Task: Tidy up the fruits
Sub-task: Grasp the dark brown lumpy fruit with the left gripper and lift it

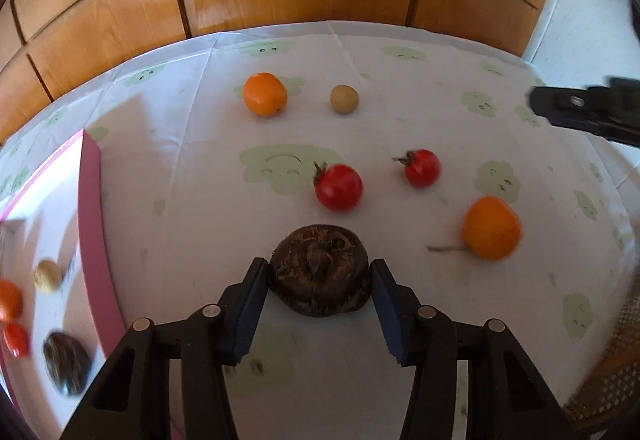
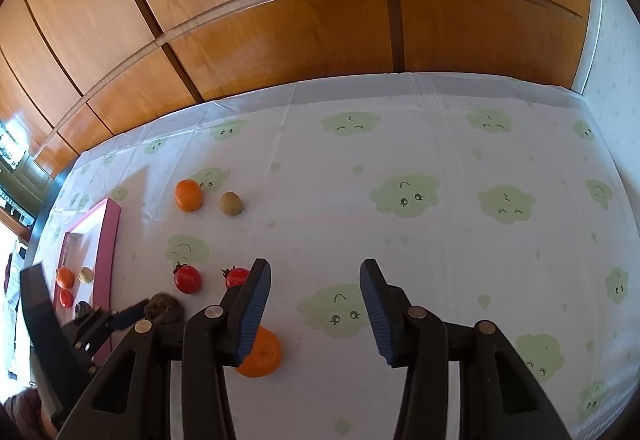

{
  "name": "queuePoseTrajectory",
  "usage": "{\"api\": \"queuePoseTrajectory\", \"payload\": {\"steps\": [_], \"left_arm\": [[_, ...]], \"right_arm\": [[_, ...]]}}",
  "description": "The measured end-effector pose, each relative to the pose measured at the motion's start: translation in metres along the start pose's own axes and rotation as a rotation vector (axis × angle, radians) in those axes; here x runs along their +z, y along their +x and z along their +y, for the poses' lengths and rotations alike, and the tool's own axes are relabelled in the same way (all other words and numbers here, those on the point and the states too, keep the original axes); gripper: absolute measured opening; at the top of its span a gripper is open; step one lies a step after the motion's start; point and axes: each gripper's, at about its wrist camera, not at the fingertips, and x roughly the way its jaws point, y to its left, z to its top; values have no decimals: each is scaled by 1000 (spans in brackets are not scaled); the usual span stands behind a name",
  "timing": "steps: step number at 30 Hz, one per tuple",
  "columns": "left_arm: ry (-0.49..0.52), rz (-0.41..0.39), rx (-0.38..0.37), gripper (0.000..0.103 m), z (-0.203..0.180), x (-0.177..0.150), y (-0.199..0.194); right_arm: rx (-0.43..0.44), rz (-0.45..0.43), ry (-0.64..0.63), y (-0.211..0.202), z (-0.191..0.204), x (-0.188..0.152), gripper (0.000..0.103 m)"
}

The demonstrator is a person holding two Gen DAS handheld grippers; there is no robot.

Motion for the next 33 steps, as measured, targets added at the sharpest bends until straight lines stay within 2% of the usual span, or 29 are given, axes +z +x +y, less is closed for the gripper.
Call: {"api": "queuePoseTrajectory", "payload": {"steps": [9, 23, 29, 33], "left_arm": [[68, -64, 27, 53, -20, -52, -22], [66, -105, -3, 53, -16, -56, -20], [63, -110, -14, 53, -14, -57, -21], [61, -112, -19, 53, -14, -58, -21]], "right_arm": [[-5, 34, -18, 8, 3, -4, 47], [140, 116, -78, 29, 31, -16, 47], [146, 138, -148, 45, 53, -18, 47], [99, 159, -211, 60, 64, -16, 47]]}}
